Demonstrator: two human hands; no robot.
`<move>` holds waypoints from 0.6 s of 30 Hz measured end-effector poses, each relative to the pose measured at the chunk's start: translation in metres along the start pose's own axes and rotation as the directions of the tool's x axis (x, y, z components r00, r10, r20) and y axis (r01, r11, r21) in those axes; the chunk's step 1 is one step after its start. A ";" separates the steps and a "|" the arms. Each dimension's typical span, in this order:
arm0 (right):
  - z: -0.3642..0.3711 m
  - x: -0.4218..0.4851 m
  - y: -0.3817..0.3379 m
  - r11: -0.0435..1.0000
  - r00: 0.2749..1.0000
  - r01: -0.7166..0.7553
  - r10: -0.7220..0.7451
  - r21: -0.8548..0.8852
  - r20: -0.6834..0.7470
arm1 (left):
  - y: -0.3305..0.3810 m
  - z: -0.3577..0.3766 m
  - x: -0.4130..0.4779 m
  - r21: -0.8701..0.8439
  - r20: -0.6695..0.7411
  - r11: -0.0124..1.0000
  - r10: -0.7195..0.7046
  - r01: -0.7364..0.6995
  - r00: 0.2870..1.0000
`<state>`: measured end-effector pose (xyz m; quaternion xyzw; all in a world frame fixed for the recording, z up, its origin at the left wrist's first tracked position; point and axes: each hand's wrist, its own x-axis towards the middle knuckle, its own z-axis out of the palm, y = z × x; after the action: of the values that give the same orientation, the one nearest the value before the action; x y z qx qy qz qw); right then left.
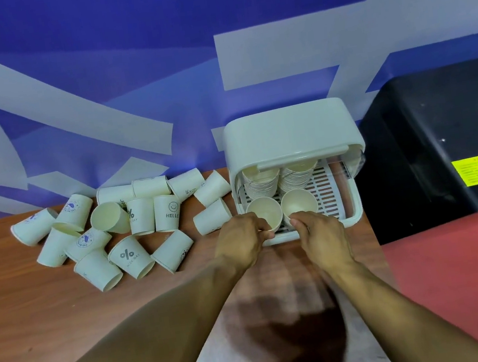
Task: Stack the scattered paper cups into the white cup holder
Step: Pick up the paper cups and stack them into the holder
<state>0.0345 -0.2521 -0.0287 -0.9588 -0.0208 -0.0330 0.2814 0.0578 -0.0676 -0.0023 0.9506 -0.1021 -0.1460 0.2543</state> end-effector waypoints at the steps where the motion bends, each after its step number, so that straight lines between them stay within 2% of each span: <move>1: -0.001 0.001 -0.001 1.000 1.000 -0.016 0.016 -0.004 0.017 | 0.000 -0.001 0.001 -0.001 0.004 1.000 -0.009 0.009 1.000; 3: -0.004 0.002 -0.005 0.998 0.996 -0.057 0.058 -0.016 0.072 | -0.002 -0.003 -0.001 -0.035 -0.013 0.999 -0.032 0.032 0.999; 6: -0.007 0.004 -0.009 0.994 0.987 -0.102 0.106 -0.038 0.121 | -0.013 -0.007 -0.013 -0.083 -0.094 0.996 0.017 -0.025 0.995; 10: -0.011 -0.004 -0.021 0.993 0.994 -0.107 0.107 0.051 0.016 | -0.036 -0.019 -0.045 -0.089 -0.225 0.995 0.027 -0.048 0.974; 14: -0.007 -0.023 -0.054 0.997 0.998 0.016 -0.012 0.077 -0.055 | -0.072 -0.028 -0.092 -0.102 -0.284 0.993 -0.092 0.066 0.954; 18: 0.013 -0.052 -0.092 0.989 0.995 0.094 -0.098 0.117 0.026 | -0.112 -0.034 -0.141 -0.115 -0.350 0.973 -0.230 0.202 0.908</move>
<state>-0.0223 -0.1686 0.0066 -0.9393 -0.0733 -0.0299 0.3340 -0.0492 0.0803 0.0003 0.9562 0.0579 -0.0001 0.2868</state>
